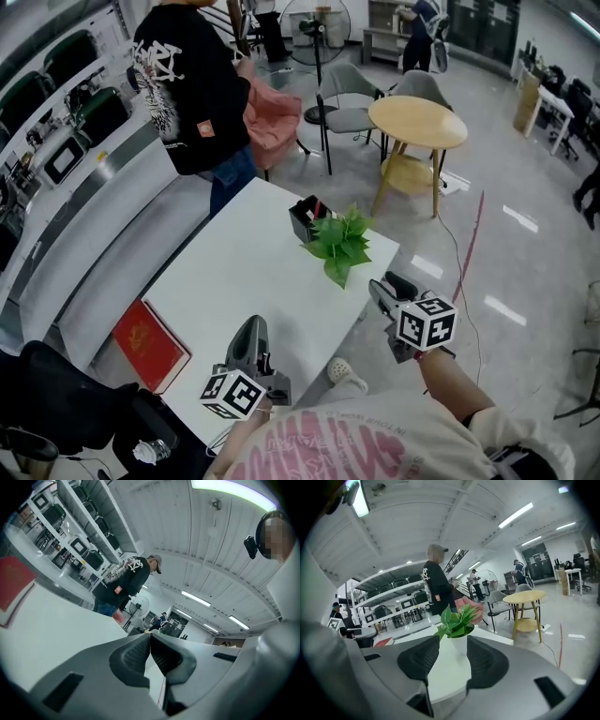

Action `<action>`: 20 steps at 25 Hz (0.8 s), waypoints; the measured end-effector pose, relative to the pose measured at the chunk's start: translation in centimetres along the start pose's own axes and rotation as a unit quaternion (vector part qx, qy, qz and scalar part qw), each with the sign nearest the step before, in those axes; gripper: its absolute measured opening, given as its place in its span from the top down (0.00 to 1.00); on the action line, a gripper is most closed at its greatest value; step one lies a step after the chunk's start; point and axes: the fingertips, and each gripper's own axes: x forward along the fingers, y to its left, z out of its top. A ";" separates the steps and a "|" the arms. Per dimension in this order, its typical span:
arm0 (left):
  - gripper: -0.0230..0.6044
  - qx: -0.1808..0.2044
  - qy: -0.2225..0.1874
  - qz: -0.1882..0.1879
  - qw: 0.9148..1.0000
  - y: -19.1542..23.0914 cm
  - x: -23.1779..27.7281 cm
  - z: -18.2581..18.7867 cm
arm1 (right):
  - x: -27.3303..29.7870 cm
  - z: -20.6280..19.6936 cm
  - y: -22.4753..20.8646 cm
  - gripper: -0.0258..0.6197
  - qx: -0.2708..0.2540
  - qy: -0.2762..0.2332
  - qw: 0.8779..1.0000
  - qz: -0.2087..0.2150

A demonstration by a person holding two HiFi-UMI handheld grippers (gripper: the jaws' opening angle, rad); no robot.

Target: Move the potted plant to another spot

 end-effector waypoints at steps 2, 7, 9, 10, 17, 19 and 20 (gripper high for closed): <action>0.92 0.002 0.003 -0.006 1.000 -0.6 0.1 0.0 | -0.6 0.2 0.2 0.71 0.005 -0.002 1.000 -0.004; 0.92 0.012 0.010 -0.020 1.000 -2.1 0.6 0.1 | -1.8 1.4 0.5 0.80 0.023 -0.017 1.000 -0.008; 0.92 0.016 0.011 -0.026 0.999 -2.6 0.8 0.1 | -2.2 1.8 0.5 0.83 0.030 -0.021 0.999 -0.013; 0.92 0.017 0.011 -0.028 0.999 -2.8 0.8 0.0 | -2.5 2.0 0.5 0.85 0.034 -0.024 0.999 -0.014; 0.92 0.024 0.020 -0.038 0.999 -4.1 1.5 -0.7 | -4.3 3.1 0.2 0.94 0.035 -0.060 0.997 -0.016; 0.92 0.027 0.022 -0.041 0.999 -4.5 1.7 -1.0 | -4.8 3.2 0.1 0.94 0.025 -0.069 0.997 -0.020; 0.92 0.029 0.024 -0.041 0.998 -4.7 1.7 -1.1 | -5.0 3.2 0.1 0.94 0.020 -0.073 0.997 -0.020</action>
